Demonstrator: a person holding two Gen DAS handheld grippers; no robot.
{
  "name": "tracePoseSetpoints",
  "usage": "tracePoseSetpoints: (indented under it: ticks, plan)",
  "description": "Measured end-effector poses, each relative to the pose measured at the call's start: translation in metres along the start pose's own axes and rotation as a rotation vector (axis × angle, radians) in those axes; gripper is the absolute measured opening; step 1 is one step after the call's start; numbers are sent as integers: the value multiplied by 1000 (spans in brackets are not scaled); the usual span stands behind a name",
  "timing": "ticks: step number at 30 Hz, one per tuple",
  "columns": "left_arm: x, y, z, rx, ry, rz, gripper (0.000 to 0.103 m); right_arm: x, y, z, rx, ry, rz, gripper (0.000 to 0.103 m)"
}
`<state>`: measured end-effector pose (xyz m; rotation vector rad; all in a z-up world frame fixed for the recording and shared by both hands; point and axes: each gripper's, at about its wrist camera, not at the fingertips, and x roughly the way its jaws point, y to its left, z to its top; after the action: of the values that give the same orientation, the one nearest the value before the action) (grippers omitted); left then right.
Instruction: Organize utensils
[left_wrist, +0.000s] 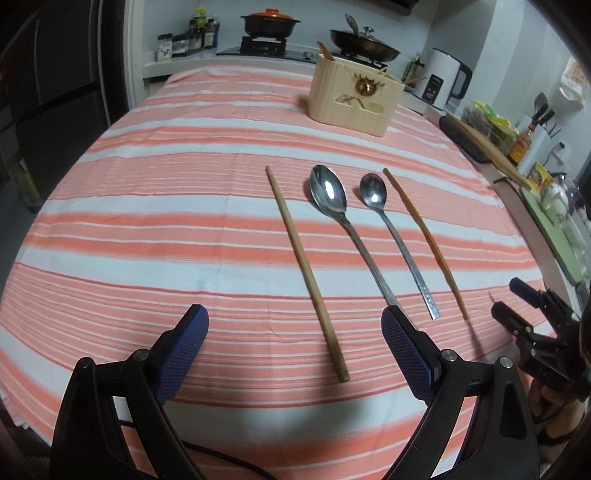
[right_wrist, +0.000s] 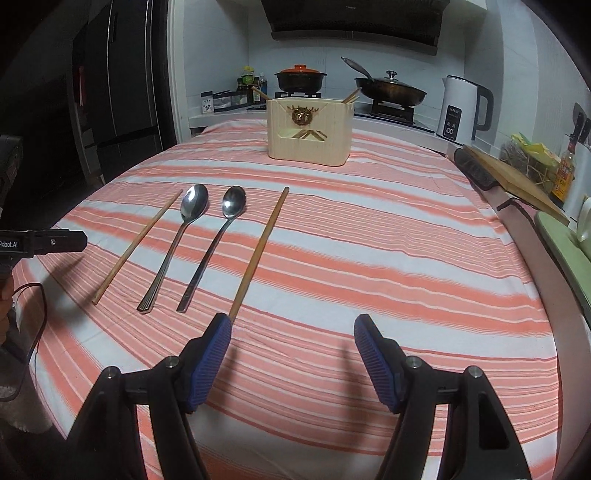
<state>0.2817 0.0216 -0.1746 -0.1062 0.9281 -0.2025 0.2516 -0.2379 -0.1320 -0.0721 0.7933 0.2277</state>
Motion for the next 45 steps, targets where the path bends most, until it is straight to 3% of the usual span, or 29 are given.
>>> tracePoseSetpoints:
  ticks: [8, 15, 18, 23, 40, 45]
  plan:
    - [3, -9, -19, 49, 7, 36, 95, 6, 20, -3, -38, 25, 49, 71]
    - [13, -4, -37, 29, 42, 51, 94, 13, 23, -4, -54, 51, 43, 70]
    - [17, -7, -41, 52, 40, 82, 93, 16, 26, -5, -71, 74, 38, 63]
    - [19, -15, -45, 94, 28, 150, 90, 23, 30, -6, -86, 118, 77, 40]
    - [14, -19, -55, 67, -47, 175, 80, 32, 35, -2, -107, 119, 72, 40]
    - [12, -24, -58, 81, -58, 172, 70, 32, 35, -2, -109, 119, 72, 40]
